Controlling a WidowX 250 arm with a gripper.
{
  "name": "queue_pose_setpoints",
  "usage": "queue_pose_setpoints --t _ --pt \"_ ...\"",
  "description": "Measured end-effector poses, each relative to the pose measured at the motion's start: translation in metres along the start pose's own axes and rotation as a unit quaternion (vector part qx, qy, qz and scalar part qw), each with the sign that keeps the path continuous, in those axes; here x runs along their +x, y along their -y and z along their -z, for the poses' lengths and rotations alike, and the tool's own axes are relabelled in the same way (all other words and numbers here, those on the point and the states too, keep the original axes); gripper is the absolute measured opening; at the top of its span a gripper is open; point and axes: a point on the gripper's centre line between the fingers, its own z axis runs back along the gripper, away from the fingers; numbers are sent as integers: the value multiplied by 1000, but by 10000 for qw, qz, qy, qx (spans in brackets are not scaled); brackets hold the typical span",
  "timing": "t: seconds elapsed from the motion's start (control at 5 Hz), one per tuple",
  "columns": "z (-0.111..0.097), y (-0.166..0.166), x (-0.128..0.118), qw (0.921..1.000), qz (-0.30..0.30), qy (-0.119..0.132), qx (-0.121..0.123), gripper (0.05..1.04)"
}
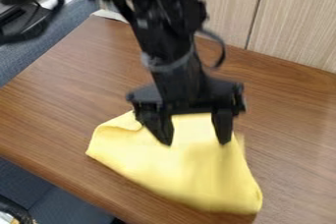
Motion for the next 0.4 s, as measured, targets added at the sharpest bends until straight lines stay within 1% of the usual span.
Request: queue_pose_setpoints --t 0.2,0.4 --pt "-6 -2 8 9999 -74 92 48 1001" --pt "-10 -4 10 9998 -142 147 39 1001"
